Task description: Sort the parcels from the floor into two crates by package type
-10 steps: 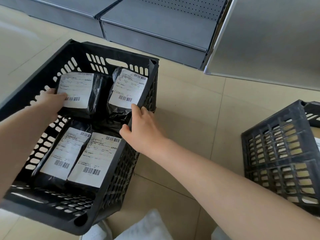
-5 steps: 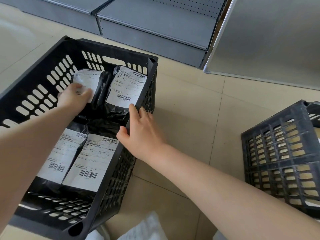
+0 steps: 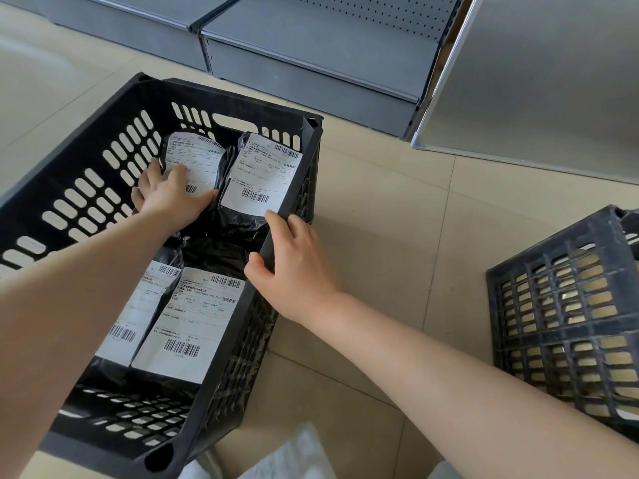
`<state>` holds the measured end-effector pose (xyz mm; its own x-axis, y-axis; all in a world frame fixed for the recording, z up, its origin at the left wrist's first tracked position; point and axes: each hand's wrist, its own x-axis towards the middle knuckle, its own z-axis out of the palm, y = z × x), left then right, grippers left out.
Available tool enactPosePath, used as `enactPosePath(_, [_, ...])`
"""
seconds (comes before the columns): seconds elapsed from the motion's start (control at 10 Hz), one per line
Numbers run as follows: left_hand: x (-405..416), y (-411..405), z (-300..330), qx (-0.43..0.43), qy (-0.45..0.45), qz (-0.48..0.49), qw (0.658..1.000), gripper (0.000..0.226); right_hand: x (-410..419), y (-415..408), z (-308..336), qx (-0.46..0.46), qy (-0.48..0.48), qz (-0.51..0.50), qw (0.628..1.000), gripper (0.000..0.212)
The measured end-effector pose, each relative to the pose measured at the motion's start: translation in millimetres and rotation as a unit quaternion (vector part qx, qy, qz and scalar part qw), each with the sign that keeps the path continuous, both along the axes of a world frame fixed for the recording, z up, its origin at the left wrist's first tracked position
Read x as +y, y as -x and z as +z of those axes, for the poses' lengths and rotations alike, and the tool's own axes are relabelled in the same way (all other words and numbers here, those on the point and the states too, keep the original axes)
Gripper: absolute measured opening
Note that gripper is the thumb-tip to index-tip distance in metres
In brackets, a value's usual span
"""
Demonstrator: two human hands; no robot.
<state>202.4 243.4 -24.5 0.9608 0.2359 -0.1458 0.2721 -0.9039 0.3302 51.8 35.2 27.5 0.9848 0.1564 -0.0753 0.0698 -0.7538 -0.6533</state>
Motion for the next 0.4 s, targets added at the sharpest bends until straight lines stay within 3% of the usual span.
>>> enactPosePath(0.2, [-4, 3, 5, 0.009, -0.045, -0.012, 0.999, 0.079, -12, -10, 2, 0.042, -0.057, -0.01, 0.997, 0.045])
enactPosePath(0.4, [-4, 14, 20, -0.001, -0.054, 0.001, 0.999, 0.076, -23, -14, 11, 0.068, -0.067, -0.01, 0.995, 0.057])
